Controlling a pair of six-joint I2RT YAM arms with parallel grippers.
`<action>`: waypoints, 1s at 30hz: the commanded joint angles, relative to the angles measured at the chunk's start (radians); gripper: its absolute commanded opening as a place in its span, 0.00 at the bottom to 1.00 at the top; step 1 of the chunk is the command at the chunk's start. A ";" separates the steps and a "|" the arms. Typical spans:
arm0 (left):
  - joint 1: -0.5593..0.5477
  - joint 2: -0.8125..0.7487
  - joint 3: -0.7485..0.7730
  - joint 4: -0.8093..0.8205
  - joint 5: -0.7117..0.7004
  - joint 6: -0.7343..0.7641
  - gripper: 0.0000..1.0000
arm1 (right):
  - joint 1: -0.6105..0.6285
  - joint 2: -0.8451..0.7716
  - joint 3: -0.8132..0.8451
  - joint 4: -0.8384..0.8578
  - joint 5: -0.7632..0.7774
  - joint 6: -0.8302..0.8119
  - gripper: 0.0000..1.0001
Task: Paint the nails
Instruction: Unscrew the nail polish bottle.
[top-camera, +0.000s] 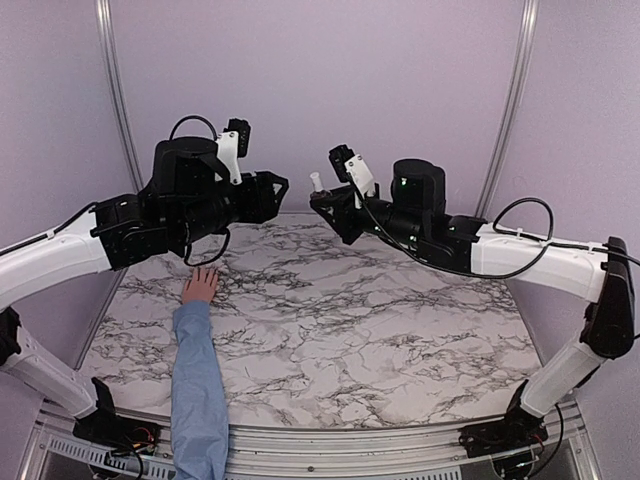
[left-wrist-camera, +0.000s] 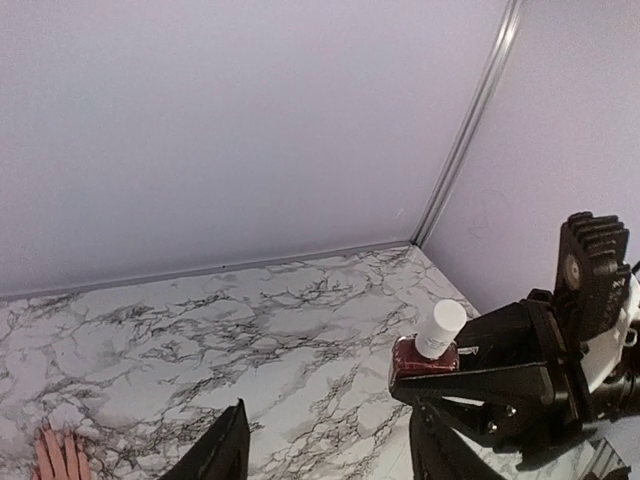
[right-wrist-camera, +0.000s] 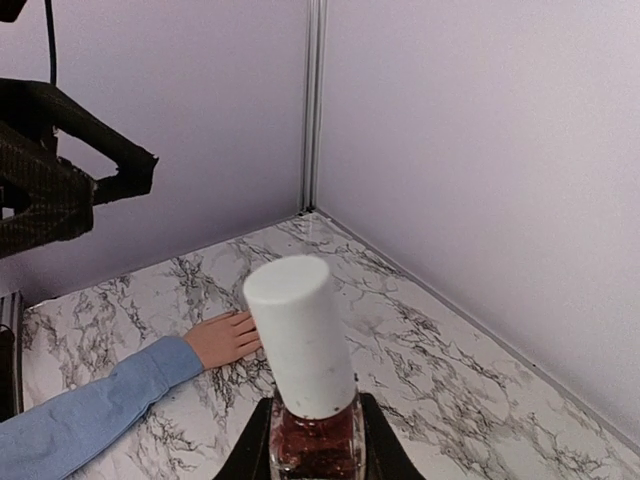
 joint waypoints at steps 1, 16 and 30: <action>0.083 -0.146 -0.118 0.099 0.373 0.191 0.60 | -0.044 -0.068 -0.016 0.048 -0.269 0.038 0.00; 0.141 -0.163 -0.084 0.144 1.088 0.493 0.52 | -0.078 -0.066 0.011 0.076 -0.931 0.172 0.00; 0.135 -0.093 0.011 -0.024 1.084 0.545 0.39 | -0.049 -0.033 0.065 -0.071 -0.966 0.125 0.00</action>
